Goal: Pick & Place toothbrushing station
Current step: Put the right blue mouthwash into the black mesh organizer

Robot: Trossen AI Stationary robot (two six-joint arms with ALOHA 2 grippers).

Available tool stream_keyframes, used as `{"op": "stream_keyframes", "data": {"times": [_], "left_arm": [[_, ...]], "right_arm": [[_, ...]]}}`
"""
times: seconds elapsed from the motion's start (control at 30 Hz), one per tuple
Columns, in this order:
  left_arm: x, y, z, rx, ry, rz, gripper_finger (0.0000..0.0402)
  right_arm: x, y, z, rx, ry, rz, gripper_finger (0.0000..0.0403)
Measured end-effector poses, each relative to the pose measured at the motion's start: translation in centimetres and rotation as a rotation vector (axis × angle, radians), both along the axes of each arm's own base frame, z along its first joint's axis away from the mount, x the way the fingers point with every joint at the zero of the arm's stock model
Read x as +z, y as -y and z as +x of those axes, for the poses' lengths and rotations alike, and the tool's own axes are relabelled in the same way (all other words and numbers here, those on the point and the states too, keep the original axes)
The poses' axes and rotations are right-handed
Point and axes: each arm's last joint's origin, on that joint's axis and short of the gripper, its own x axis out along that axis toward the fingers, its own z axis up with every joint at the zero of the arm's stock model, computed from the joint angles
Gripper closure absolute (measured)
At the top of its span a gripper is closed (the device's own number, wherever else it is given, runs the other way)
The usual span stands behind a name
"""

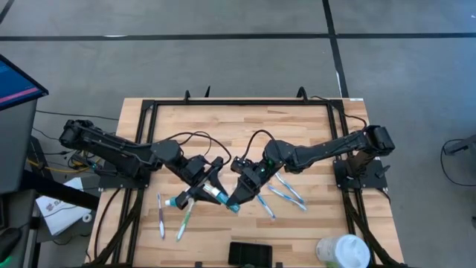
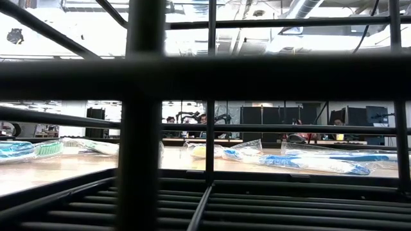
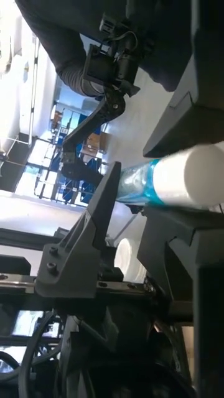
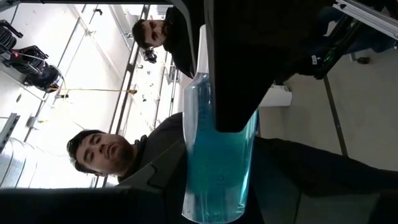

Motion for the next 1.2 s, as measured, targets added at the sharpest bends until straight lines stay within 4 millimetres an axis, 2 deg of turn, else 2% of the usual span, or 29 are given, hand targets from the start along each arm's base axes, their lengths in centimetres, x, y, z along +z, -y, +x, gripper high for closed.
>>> {"op": "stream_keyframes", "data": {"times": [0.13,0.53,0.73,1.0,1.1,1.2], "left_arm": [[0.0,0.0,0.0,-0.001,-0.007,-0.009,0.0317],[0.1,0.3,-0.4,-0.056,-0.089,-0.100,0.0310],[-0.1,0.8,-0.7,-0.063,-0.147,-0.125,0.0315],[-0.4,3.5,-1.5,-0.003,-0.248,-0.120,0.0315],[0.3,5.0,-1.7,0.031,-0.290,-0.068,0.0314],[1.2,6.3,-1.7,0.065,-0.324,-0.036,0.0314]], "right_arm": [[0.0,0.0,0.0,0.001,0.003,0.000,0.0252],[0.6,0.5,0.0,-0.022,0.075,-0.020,0.0186],[0.8,1.0,-0.1,-0.028,0.102,-0.028,0.0174],[1.4,1.0,-0.7,-0.066,0.113,-0.090,0.0188],[1.8,0.5,-1.8,-0.111,0.067,-0.173,0.0198],[2.5,0.2,-3.9,-0.185,-0.009,-0.281,0.0209]]}}
